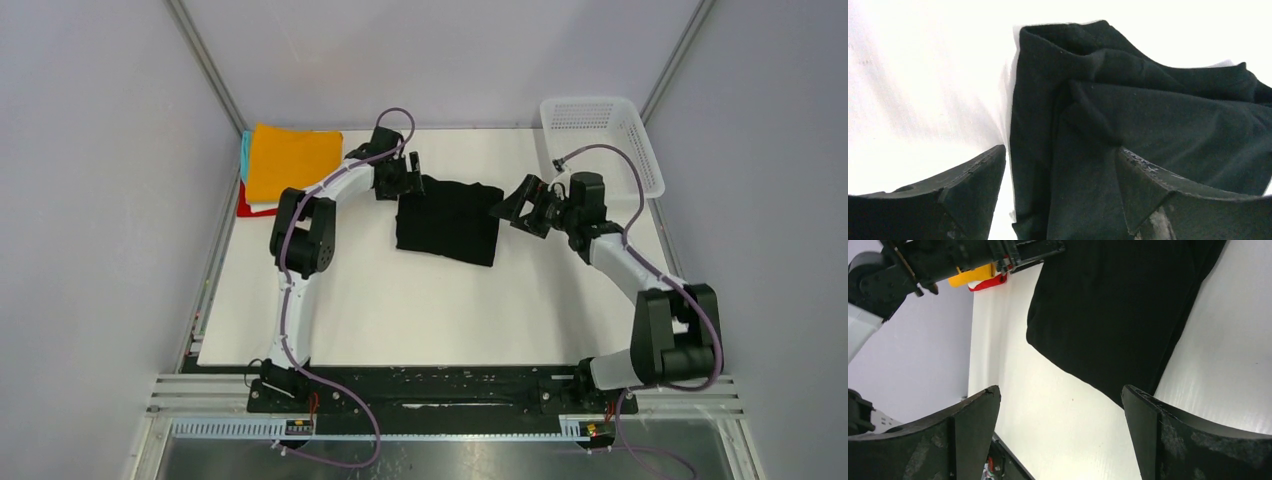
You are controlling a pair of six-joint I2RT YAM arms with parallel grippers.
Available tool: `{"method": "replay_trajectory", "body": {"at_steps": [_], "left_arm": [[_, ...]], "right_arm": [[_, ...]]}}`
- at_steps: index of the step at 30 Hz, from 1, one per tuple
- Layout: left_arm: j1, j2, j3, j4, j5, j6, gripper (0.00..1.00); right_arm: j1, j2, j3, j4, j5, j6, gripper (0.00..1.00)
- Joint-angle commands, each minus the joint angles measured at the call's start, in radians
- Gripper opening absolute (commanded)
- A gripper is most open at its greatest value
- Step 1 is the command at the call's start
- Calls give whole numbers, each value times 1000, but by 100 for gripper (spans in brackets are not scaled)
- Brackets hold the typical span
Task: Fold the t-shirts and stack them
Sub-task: Put the neatly folded tshirt into the corner of the board with the left arm
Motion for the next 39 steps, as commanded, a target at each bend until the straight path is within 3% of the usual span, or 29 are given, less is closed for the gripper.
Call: {"method": "replay_trajectory", "body": {"at_steps": [1, 5, 7, 12, 14, 24, 32, 39], "left_arm": [[-39, 67, 80, -168, -127, 8, 78], [-81, 79, 107, -225, -178, 22, 68], [-95, 88, 125, -241, -210, 23, 57], [-120, 145, 238, -329, -293, 51, 23], [-128, 168, 276, -365, -362, 68, 1], [-126, 95, 264, -310, -796, 208, 0], [-98, 52, 254, -178, -1042, 444, 0], [-47, -6, 236, 14, -1099, 665, 0]], "right_arm": [[2, -141, -30, -75, 65, -114, 99], [2, -211, -51, -128, 126, -172, 99], [2, -234, -60, -136, 146, -192, 99], [2, -261, -68, -162, 185, -234, 99], [1, -272, -74, -164, 198, -244, 100], [1, -295, -96, -145, 314, -245, 100], [1, -301, -110, -127, 377, -251, 99], [1, -280, -104, -119, 381, -254, 99]]}}
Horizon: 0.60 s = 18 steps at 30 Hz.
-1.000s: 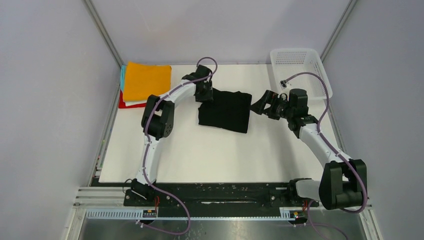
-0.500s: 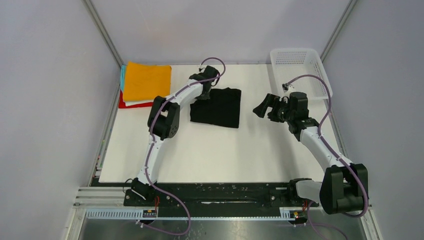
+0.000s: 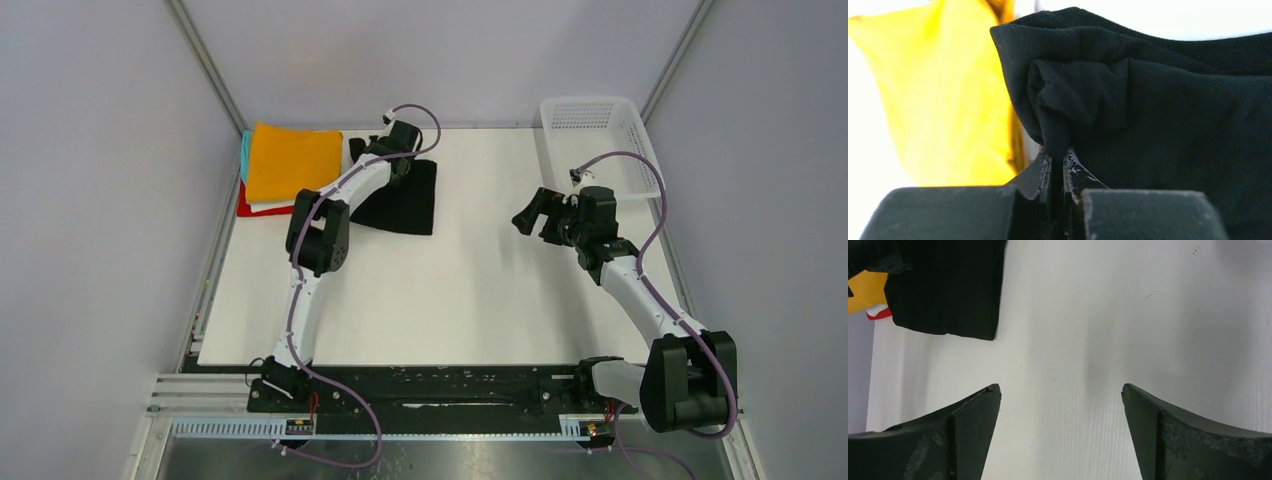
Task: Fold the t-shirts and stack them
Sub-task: Put the neatly folded tshirt into the corner of the board with the left arm
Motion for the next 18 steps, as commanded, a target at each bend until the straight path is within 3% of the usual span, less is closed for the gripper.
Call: {"method": "replay_trajectory", "body": {"at_steps": [1, 8, 18], "left_arm": [[38, -143, -40, 228, -132, 225, 0], [89, -147, 9, 295, -110, 318, 0], [152, -206, 102, 253, -9, 277, 0]], "right_arm": [[1, 2, 4, 48, 24, -23, 99], [2, 32, 9, 70, 22, -17, 99], [1, 41, 13, 71, 35, -21, 100]]}}
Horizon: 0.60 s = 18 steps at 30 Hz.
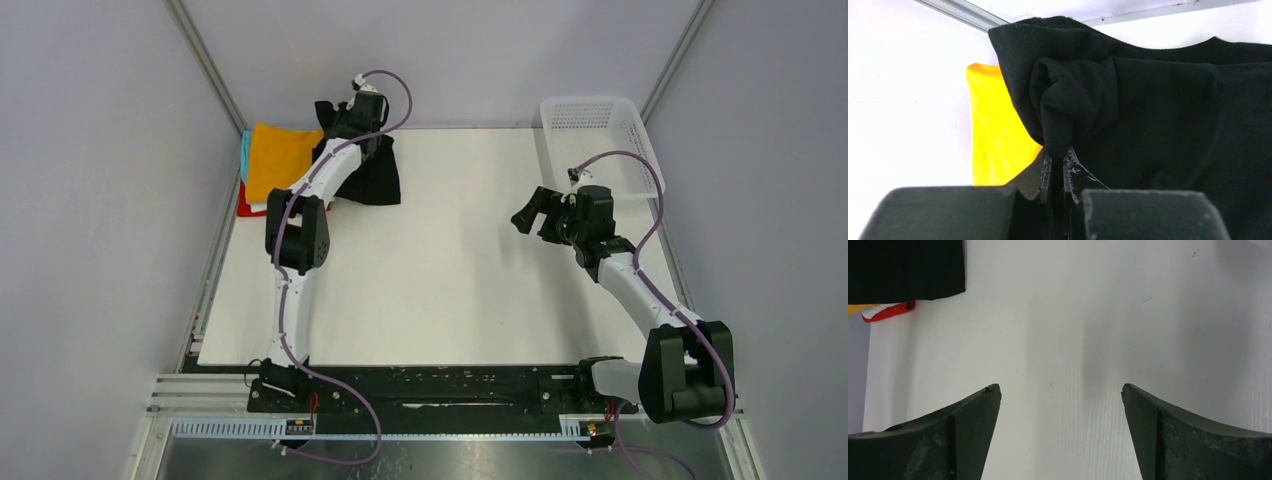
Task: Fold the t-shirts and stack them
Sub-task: Put the neatly folded tshirt into the corner of the board with the left arm
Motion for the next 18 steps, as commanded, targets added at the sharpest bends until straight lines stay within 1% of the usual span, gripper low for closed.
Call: {"method": "replay_trajectory", "body": {"at_steps": [1, 5, 13, 18], "left_arm": [[23, -144, 63, 30, 42, 2, 0], [23, -204, 58, -1, 123, -13, 0], [23, -330, -1, -22, 222, -45, 0], [23, -361, 20, -43, 244, -58, 0]], "right_arm": [[1, -3, 14, 33, 30, -22, 99], [1, -7, 11, 29, 39, -22, 99], [2, -26, 15, 8, 38, -29, 99], [1, -41, 12, 4, 29, -30, 100]]}}
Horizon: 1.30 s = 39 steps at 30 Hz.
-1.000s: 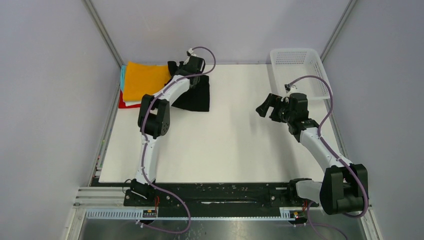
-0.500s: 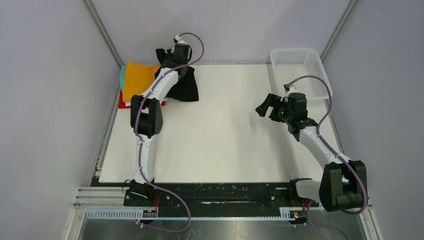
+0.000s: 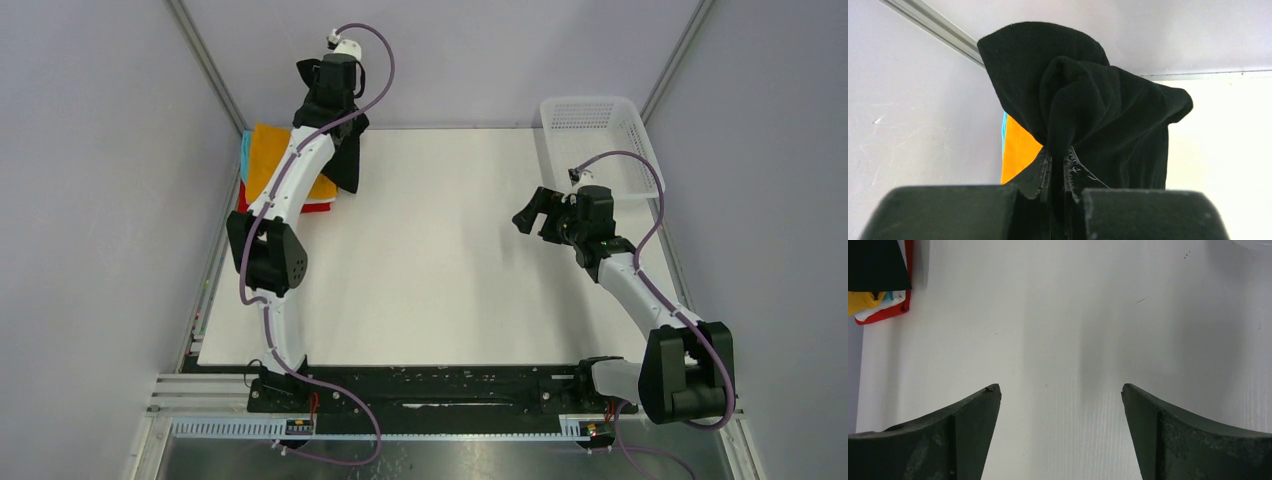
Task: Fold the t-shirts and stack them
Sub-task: Put the neatly folded tshirt into the corner of the board with the left arm
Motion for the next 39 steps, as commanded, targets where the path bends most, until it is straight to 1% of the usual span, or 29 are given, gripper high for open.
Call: {"method": "replay_trajectory", "body": {"at_steps": [1, 10, 16, 20, 24, 28, 31, 35, 39], "left_arm": [[4, -75, 32, 14, 45, -28, 0], [4, -95, 98, -40, 132, -75, 0], [14, -60, 178, -74, 77, -81, 0], [34, -69, 178, -80, 66, -90, 0], [64, -86, 177, -90, 113, -109, 0], [89, -77, 154, -99, 117, -115, 0], [108, -48, 124, -81, 87, -104, 0], [136, 37, 122, -48, 0, -37, 0], [164, 100, 86, 37, -55, 26, 0]], "right_arm": [[1, -43, 10, 7, 11, -22, 100], [1, -63, 2, 7, 14, -25, 99], [3, -69, -2, 7, 17, -25, 99], [2, -66, -2, 7, 21, -26, 99], [1, -50, 3, 7, 15, -22, 100], [2, -40, 7, 9, 16, -19, 99], [1, -31, 10, 7, 16, -19, 100], [1, -23, 15, 3, 24, -20, 100], [1, -6, 20, -5, 39, -22, 99]]}}
